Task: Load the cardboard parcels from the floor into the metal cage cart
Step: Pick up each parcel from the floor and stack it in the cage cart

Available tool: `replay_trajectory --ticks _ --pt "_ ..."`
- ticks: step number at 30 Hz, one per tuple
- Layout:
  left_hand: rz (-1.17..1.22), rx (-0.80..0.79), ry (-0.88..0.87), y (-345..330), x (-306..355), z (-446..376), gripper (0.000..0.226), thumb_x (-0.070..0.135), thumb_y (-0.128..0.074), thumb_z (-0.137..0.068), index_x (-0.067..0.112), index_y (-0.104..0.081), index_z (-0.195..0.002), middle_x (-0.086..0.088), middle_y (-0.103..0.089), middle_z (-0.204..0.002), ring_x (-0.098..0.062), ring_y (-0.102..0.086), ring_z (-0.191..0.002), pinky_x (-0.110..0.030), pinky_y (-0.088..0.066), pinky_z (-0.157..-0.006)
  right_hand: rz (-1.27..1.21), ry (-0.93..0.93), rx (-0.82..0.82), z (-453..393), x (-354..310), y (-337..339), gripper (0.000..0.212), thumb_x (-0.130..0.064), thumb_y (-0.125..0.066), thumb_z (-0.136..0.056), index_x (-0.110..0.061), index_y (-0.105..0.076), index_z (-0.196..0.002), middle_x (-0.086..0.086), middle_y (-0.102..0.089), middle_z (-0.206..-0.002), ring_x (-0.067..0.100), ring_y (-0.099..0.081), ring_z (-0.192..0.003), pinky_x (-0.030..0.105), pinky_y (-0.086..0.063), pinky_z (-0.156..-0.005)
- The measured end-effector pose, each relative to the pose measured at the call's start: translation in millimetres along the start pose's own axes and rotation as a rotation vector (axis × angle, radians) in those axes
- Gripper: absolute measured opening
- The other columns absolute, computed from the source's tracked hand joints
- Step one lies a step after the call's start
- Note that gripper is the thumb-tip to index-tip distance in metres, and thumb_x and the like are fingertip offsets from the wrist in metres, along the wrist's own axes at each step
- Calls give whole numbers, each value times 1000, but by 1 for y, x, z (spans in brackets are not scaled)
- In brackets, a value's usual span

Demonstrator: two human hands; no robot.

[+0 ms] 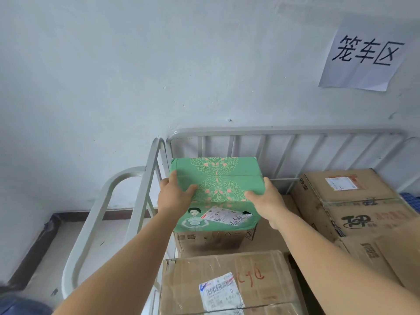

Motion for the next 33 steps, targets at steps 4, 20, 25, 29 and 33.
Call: replay_trajectory --ticks 4,20,25,29,33 --pt "-86 -17 6 -5 3 -4 74 47 -53 -92 19 -20 -152 -12 -29 -148 -31 -52 -118 -40 -47 -94 46 -6 -32 -6 -4 1 37 -41 -65 -81 -21 -48 -108 0 -61 -108 23 -62 -93 44 -55 -84" --pt "-606 -170 -566 -57 101 95 71 49 -36 -99 17 -7 -155 -4 -4 -162 -23 1 -149 -41 -6 -120 436 163 59 80 6 72 78 -42 -48 -99 -14 -4 -157 2 -6 -164 19 -8 -150 35 -13 -120" --pt "-618 -308 -760 -102 136 163 71 43 -41 -99 19 -5 -155 -5 -6 -162 -24 -1 -149 -38 -8 -119 549 92 123 139 59 123 76 -43 -45 -100 -18 -1 -157 2 -2 -164 19 -1 -151 37 -7 -120" --pt "-605 -378 -905 -138 163 229 72 42 -45 -97 20 -9 -155 -2 -10 -161 -22 -6 -149 -37 -12 -119 583 -19 189 195 115 167 75 -44 -44 -100 -18 -2 -157 2 -2 -164 20 -2 -151 36 -4 -120" --pt "-593 -468 -1044 -173 186 311 71 44 -46 -96 22 -10 -154 -2 -14 -161 -22 -8 -149 -38 -14 -120 547 -152 263 265 176 212 77 -45 -46 -99 -18 -2 -157 1 -4 -164 20 -4 -151 39 -3 -120"
Point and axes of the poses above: each hand's wrist, its own z-axis away from the middle knuckle, its own y-axis out of the back of the hand, x = y × z, the point moved 7 cm from there along -z, towards the middle knuckle
